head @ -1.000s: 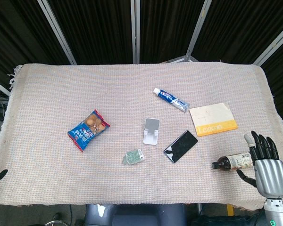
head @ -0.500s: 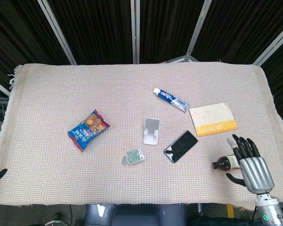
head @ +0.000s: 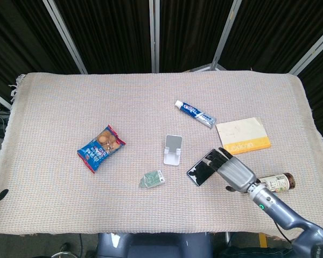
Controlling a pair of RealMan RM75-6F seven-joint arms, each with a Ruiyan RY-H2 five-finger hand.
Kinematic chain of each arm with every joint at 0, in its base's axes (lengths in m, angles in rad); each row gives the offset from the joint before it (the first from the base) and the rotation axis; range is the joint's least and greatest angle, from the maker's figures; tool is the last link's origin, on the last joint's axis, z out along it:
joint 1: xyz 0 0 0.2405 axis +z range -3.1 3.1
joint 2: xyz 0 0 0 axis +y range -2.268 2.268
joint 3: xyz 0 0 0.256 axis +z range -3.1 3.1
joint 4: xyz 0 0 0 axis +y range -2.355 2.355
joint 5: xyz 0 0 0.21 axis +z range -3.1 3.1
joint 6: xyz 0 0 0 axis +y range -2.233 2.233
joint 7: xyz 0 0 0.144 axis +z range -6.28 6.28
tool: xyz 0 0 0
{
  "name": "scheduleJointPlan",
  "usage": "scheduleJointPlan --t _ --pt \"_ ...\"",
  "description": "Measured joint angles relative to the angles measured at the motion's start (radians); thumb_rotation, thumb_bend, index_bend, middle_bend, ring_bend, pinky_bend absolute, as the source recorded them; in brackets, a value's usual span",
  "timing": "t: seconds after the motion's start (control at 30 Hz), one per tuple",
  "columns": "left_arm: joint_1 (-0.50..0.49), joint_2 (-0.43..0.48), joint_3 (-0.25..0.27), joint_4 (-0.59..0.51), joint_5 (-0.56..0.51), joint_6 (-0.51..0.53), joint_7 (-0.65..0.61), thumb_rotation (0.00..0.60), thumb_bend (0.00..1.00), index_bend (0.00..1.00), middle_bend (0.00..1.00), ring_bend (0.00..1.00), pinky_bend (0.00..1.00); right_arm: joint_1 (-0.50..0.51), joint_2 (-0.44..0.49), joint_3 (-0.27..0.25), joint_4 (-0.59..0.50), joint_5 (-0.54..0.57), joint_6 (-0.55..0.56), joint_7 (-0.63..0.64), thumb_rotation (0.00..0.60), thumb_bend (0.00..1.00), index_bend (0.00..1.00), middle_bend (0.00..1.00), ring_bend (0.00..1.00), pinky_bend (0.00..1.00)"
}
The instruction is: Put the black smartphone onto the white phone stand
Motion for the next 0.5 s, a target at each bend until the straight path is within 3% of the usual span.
scheduleJointPlan --t 0.23,0.5 --pt "-0.013 -0.021 -0.008 0.007 -0.038 -0.031 0.05 0.6 0.0 0.0 0.0 0.0 0.0 0.092 -0.119 -0.011 0.171 -0.068 -0.02 0.039 0.6 0.02 0.17 0.2 0.13 0.15" --pt "-0.028 -0.045 -0.019 0.026 -0.084 -0.065 0.086 0.6 0.0 0.0 0.0 0.0 0.0 0.168 -0.228 -0.069 0.373 -0.162 0.028 0.093 0.6 0.02 0.19 0.22 0.14 0.15"
